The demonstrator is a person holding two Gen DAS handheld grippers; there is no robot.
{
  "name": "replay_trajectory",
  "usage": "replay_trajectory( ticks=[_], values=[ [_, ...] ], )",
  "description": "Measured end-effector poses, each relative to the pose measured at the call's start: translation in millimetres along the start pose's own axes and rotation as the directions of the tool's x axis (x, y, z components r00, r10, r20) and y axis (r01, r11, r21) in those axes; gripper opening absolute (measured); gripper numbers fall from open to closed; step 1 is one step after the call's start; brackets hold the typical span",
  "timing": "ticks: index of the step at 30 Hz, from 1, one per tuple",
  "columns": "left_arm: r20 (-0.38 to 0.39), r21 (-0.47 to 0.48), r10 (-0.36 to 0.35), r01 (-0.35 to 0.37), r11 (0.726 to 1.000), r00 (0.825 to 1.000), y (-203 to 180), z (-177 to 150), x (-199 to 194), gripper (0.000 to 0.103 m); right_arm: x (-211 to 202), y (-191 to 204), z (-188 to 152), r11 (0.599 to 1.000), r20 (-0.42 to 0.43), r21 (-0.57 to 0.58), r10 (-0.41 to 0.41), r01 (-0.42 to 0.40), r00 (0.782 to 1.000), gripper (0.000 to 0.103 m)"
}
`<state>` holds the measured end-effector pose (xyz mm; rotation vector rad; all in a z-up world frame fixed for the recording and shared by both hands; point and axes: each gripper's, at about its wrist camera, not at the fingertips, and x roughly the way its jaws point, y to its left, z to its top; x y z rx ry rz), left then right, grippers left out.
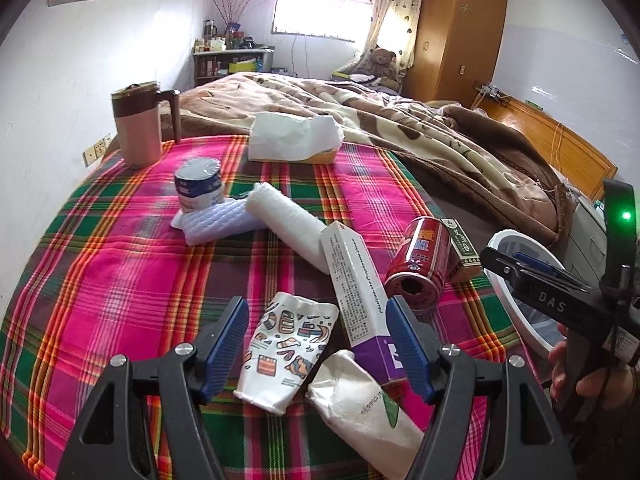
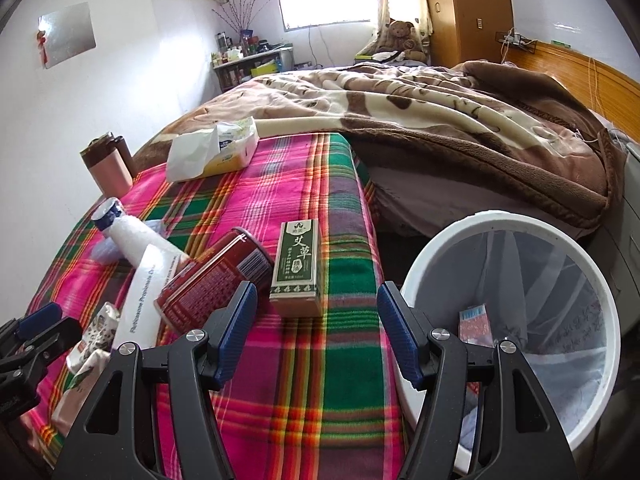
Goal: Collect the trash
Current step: 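Move both open tools back toward the remaining trash on the bed, then grasp the purple-white cream box with the left tool while the right tool grasps the green box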
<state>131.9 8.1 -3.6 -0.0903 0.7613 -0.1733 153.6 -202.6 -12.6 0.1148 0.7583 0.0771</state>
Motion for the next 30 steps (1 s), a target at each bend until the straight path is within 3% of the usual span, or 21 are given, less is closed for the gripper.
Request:
replay_trajectory(
  ticks=[8, 13, 25, 30],
  values=[
    [-0.068, 0.004, -0.056, 0.056, 0.998, 0.996, -11.9, 6.6, 22.2, 0.073, 16.2, -0.2, 7.4, 1.0, -0.041, -0.014, 0.003, -0.003, 0.999, 0.064],
    [-0.093, 0.025, -0.052, 0.054, 0.998, 0.994, -21.7, 6.1, 30.6, 0.073, 24.1, -1.5, 11.8, 1.0, -0.057, -0.015, 0.007, -0.008, 0.998, 0.064],
    [-0.113, 0.072, -0.002, 0.01, 0.997, 0.994, -33.6, 6.3, 44.8, 0.073, 35.1, -6.9, 16.7, 0.999, -0.082, -0.001, 0.041, -0.041, 0.996, 0.064],
    [-0.12, 0.099, 0.062, -0.051, 0.994, 0.991, -31.8, 7.2, 49.6, 0.073, 38.8, -8.5, 17.4, 0.997, -0.097, 0.014, 0.083, -0.082, 0.992, 0.055]
  ],
)
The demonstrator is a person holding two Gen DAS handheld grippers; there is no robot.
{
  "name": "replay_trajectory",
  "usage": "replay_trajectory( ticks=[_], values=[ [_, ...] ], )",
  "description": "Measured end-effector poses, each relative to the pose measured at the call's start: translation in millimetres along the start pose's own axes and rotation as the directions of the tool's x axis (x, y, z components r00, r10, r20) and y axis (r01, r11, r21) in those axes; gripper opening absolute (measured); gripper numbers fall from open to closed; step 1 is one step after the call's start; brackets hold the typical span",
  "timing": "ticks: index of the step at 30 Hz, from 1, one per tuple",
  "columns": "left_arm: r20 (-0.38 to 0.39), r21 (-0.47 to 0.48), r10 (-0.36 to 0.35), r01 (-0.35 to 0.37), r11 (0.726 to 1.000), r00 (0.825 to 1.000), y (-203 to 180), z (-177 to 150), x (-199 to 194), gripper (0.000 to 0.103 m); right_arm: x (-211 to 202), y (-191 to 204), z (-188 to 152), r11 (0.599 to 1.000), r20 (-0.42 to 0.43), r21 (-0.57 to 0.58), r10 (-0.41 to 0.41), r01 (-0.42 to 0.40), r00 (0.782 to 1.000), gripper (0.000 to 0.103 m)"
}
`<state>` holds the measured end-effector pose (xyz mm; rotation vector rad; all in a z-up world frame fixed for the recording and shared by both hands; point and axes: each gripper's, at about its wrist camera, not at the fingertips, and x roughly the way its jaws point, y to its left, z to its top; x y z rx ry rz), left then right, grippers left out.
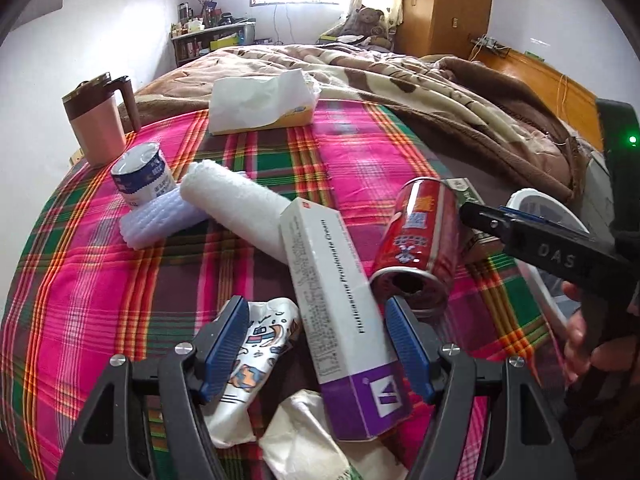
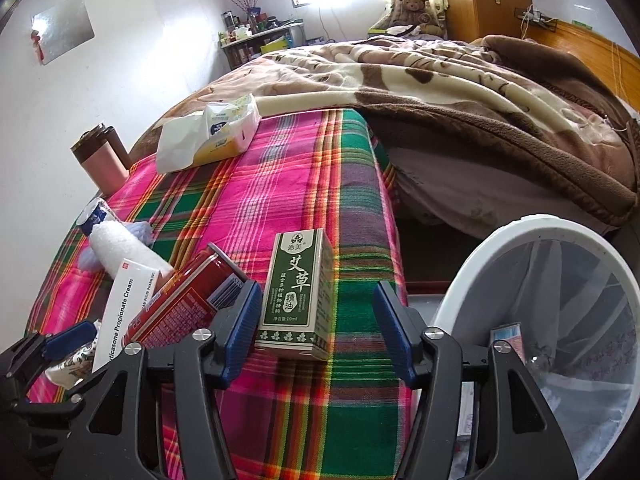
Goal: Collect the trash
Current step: 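Grasp the purple-white cream box with the left tool while the right tool grasps the green box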
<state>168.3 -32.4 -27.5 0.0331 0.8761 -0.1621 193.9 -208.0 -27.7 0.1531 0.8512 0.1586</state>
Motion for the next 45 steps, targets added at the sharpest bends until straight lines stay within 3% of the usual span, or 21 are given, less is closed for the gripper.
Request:
replay_trajectory(
  ticks=[5, 11, 15, 17, 22, 27, 30, 45],
  values=[
    [-0.009, 0.02, 0.021, -0.021, 1.0, 1.0, -1.0, 2.5, 3.1, 0.073, -0.5, 4.1, 0.4, 1.0, -0.003, -0.015, 0.021, -0.021, 1.0, 0.045],
    [-0.01, 0.048, 0.037, -0.036, 0.998, 0.999, -4.4, 5.0, 7.7, 0.074, 4.9, 2.3, 1.9, 0.998, -0.028, 0.007, 0.067, -0.067, 0.997, 0.045],
    [-0.003, 0.042, 0.031, -0.03, 0.999, 1.0, -4.0, 5.7, 7.0, 0.073, 5.1, 4.3, 0.1, 0.999, -0.024, -0.003, 0.054, -0.054, 0.998, 0.043],
    [0.001, 0.04, 0.027, -0.027, 0.999, 1.0, -4.0, 5.7, 6.6, 0.07, 4.8, 3.6, -0.4, 0.998, -0.024, 0.003, 0.06, -0.06, 0.998, 0.043],
    [0.013, 0.047, 0.029, -0.029, 0.998, 0.999, -4.6, 7.8, 5.6, 0.048, 3.1, 3.6, -2.1, 0.998, -0.014, 0.002, 0.059, -0.059, 0.998, 0.043],
    [0.019, 0.022, 0.012, -0.012, 1.0, 1.0, 1.1, 8.2, 4.3, 0.045, 0.2, 1.1, -2.3, 0.998, -0.002, 0.011, 0.063, -0.063, 0.998, 0.042],
    [0.036, 0.014, -0.006, 0.005, 1.0, 0.999, 2.7, 8.0, -0.1, 0.032, -2.1, 0.8, -3.0, 0.998, 0.006, 0.014, 0.066, -0.066, 0.998, 0.042],
    [0.083, -0.054, -0.062, 0.067, 0.996, 0.995, 13.5, 4.9, -15.1, 0.025, -19.6, -1.8, -9.9, 0.997, 0.061, 0.027, 0.069, -0.071, 0.996, 0.042]
  ],
)
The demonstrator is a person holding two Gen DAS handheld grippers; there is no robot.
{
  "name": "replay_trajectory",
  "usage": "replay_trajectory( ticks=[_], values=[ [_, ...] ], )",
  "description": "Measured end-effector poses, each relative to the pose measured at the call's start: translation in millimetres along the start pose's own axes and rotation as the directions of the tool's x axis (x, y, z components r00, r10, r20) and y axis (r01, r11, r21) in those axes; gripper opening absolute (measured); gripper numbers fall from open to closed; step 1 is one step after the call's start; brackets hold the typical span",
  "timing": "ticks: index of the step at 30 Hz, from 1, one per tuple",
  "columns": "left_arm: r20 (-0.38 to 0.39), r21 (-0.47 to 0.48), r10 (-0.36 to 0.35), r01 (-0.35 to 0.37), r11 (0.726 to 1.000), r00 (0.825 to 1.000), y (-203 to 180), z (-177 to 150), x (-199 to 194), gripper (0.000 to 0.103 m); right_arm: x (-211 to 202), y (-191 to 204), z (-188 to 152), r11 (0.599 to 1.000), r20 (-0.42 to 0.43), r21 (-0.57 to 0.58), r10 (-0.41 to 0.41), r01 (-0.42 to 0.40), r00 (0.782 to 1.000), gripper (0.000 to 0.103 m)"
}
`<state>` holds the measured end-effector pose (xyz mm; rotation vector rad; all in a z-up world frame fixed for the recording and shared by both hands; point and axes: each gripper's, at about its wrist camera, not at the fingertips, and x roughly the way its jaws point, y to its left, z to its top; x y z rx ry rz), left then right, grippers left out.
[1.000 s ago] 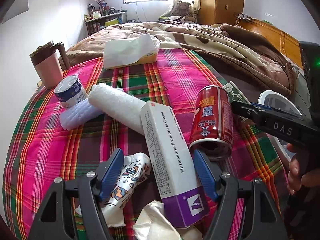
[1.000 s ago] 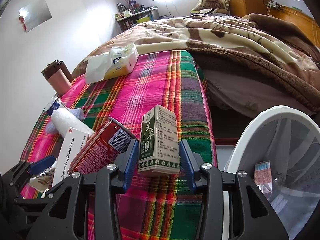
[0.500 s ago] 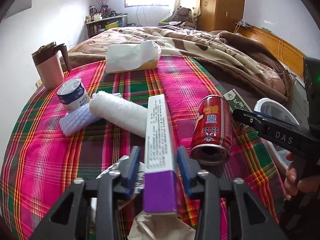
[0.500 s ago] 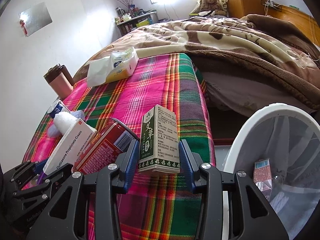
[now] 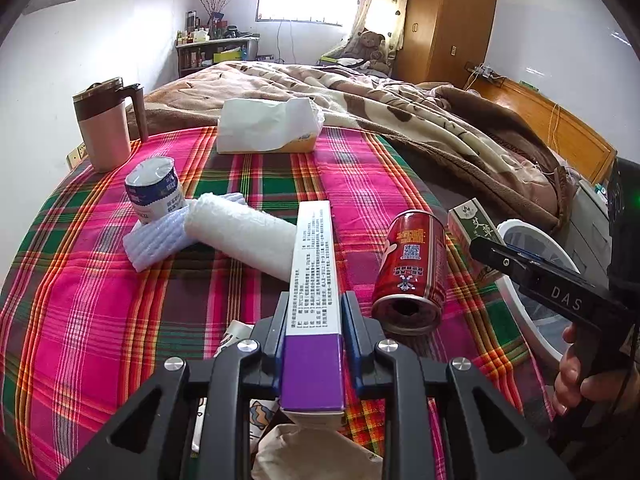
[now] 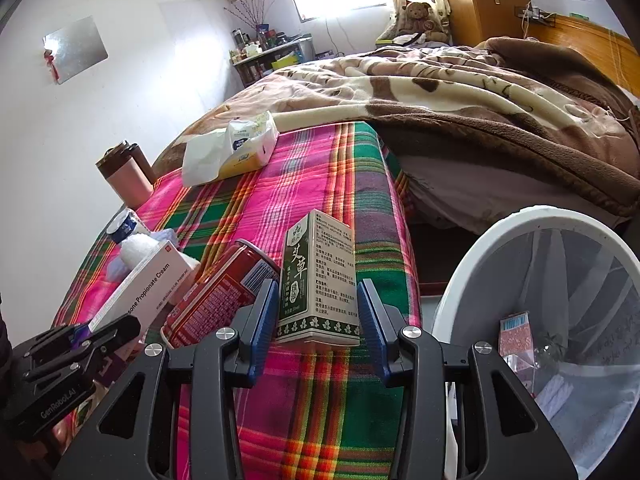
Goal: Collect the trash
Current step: 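Grasp the purple-white cream box with the left tool while the right tool grasps the green box, then carry the cream box and green box over the white wastebasket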
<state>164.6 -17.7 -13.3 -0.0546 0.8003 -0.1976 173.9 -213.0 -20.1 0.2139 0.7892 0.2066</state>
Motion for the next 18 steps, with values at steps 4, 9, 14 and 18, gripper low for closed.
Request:
replay_trajectory(
  ticks=[4, 9, 14, 18],
  values=[
    [0.015, -0.017, -0.018, 0.019, 1.0, 1.0, 3.1, -0.4, -7.0, 0.023, -4.5, -0.2, -0.7, 1.0, 0.012, 0.005, 0.003, -0.003, 1.0, 0.042],
    [0.024, -0.018, -0.025, 0.026, 1.0, 0.999, 4.1, -2.3, -13.6, 0.023, -10.1, -0.1, -2.7, 1.0, 0.024, 0.012, 0.01, -0.01, 1.0, 0.042],
    [-0.001, -0.012, -0.029, 0.029, 1.0, 1.0, 1.5, -3.8, -8.4, 0.023, -11.5, -0.7, -5.3, 1.0, 0.024, 0.02, 0.009, -0.009, 1.0, 0.042],
    [-0.007, 0.001, -0.071, 0.071, 0.997, 0.997, -8.0, -2.5, -6.2, 0.033, -13.2, -1.2, -6.3, 1.0, 0.023, 0.021, 0.008, -0.009, 1.0, 0.042]
  ],
)
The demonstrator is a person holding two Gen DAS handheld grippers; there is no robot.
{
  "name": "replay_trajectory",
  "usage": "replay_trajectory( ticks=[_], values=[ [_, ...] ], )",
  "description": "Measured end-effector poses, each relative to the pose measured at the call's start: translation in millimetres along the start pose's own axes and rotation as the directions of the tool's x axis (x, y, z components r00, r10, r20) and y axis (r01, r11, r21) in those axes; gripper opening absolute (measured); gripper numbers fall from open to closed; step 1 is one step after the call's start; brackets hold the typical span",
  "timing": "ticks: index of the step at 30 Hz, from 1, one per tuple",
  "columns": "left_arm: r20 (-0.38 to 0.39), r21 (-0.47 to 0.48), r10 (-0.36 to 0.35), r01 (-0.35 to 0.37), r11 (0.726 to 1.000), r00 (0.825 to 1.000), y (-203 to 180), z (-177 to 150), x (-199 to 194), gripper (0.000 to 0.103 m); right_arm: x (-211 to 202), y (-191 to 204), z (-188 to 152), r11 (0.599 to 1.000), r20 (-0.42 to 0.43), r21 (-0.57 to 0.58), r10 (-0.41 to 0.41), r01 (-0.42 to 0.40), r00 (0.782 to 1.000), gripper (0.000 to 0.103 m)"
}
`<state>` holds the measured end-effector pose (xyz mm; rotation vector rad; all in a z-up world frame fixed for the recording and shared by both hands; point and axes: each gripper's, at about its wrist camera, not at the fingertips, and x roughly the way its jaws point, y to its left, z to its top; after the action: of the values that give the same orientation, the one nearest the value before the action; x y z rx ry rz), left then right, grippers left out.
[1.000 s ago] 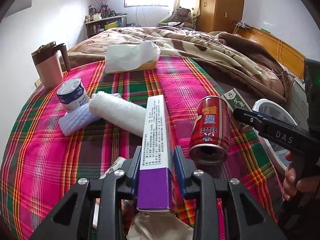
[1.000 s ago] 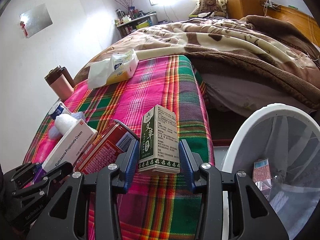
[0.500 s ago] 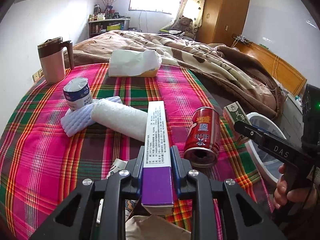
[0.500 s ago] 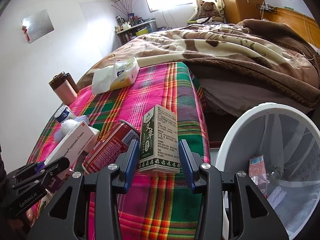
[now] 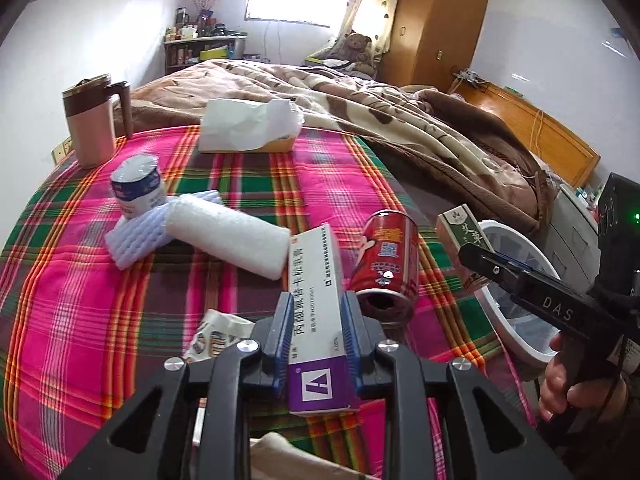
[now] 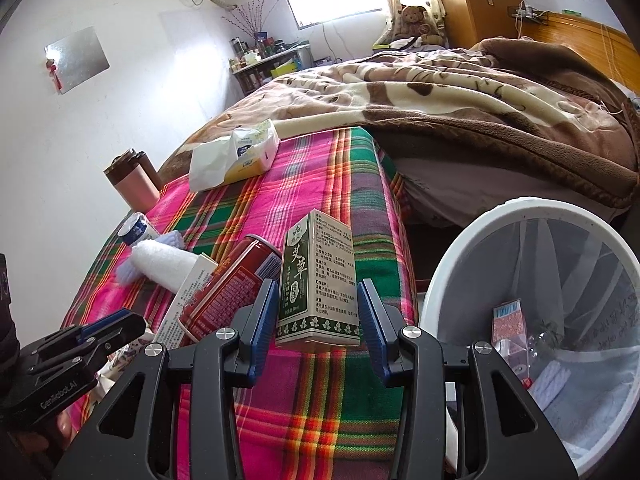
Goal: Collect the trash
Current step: 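Carry the cream box and green box over the white wastebasket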
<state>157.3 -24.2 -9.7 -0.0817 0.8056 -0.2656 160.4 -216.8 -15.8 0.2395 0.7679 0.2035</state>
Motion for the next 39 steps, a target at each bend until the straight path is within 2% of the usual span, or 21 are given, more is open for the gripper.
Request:
replay_trajectory(
  ticks=[1, 4, 8, 11, 15, 17, 19, 22, 30, 39],
  values=[
    [-0.008, 0.008, 0.019, -0.019, 1.0, 1.0, -2.2, 0.3, 2.5, 0.042, -0.1, -0.1, -0.2, 1.0, -0.001, 0.0, 0.0, 0.0, 1.0, 0.042],
    [-0.033, 0.017, 0.029, -0.029, 0.999, 0.999, -5.6, 0.0, 10.7, 0.052, 0.5, -0.7, -1.0, 1.0, -0.007, 0.004, 0.006, -0.005, 1.0, 0.042],
    [-0.067, 0.043, 0.065, -0.062, 0.997, 0.996, -11.5, -0.8, 23.1, 0.061, 1.0, -2.4, -2.5, 1.0, -0.011, 0.006, 0.005, -0.005, 1.0, 0.042],
    [-0.099, 0.033, 0.078, -0.075, 0.997, 0.992, -9.5, -3.6, 34.6, 0.061, 1.9, -2.9, -3.4, 1.0, -0.016, 0.012, 0.009, -0.008, 1.0, 0.042],
    [-0.093, 0.046, 0.08, -0.076, 0.996, 0.992, -13.3, -1.9, 38.1, 0.06, 2.0, -2.9, -3.8, 1.0, -0.018, 0.006, 0.005, -0.005, 1.0, 0.042],
    [-0.099, 0.06, 0.092, -0.087, 0.994, 0.991, -16.1, -1.2, 39.9, 0.055, 2.1, -3.4, -3.7, 1.0, -0.017, 0.01, 0.004, -0.004, 1.0, 0.042],
    [-0.108, 0.079, 0.101, -0.093, 0.993, 0.989, -18.6, -1.7, 42.5, 0.044, 1.4, -3.7, -3.9, 1.0, -0.016, 0.012, 0.005, -0.005, 1.0, 0.042],
    [-0.138, 0.065, 0.094, -0.086, 0.994, 0.986, -16.0, -5.4, 49.2, 0.039, 0.7, -3.4, -4.3, 1.0, -0.015, 0.01, 0.005, -0.005, 1.0, 0.042],
    [-0.089, 0.018, 0.076, -0.075, 0.997, 0.993, -10.4, -5.7, 30.7, 0.037, -3.5, -2.2, -5.7, 1.0, -0.01, 0.002, 0.009, -0.009, 1.0, 0.042],
    [-0.009, 0.017, 0.063, -0.063, 0.998, 0.998, -14.4, 0.8, -3.9, 0.037, -15.7, 2.5, -5.1, 1.0, 0.021, -0.003, 0.005, -0.005, 1.0, 0.042]
  ],
)
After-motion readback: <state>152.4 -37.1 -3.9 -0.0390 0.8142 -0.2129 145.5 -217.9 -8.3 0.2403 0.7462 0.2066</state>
